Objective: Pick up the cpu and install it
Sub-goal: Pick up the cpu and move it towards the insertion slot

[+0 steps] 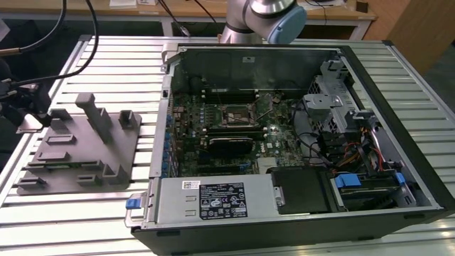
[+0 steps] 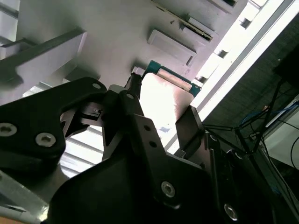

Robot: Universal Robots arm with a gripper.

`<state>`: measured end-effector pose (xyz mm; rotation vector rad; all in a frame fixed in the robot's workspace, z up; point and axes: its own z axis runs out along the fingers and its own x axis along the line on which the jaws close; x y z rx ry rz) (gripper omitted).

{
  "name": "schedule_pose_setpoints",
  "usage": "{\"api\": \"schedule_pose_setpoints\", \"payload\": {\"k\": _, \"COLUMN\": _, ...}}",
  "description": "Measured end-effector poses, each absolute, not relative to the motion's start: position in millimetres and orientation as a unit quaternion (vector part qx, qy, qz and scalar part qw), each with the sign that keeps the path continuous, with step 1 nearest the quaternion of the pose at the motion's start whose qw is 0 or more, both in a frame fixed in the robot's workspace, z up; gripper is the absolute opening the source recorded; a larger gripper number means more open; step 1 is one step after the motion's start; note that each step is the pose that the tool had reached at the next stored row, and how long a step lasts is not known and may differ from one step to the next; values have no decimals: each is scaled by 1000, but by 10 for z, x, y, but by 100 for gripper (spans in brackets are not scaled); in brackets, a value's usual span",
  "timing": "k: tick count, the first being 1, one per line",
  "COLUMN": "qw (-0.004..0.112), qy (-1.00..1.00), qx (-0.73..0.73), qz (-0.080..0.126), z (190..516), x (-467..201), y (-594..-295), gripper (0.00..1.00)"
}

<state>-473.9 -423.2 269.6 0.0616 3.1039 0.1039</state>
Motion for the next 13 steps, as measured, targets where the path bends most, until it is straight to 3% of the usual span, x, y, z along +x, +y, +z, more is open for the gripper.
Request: {"api": "schedule_pose_setpoints", "payload": {"k": 13, "qw": 20, "qy": 999, "qx": 20, "qz": 34, "z": 3120, "x": -4739, "y": -4232, "gripper": 55}}
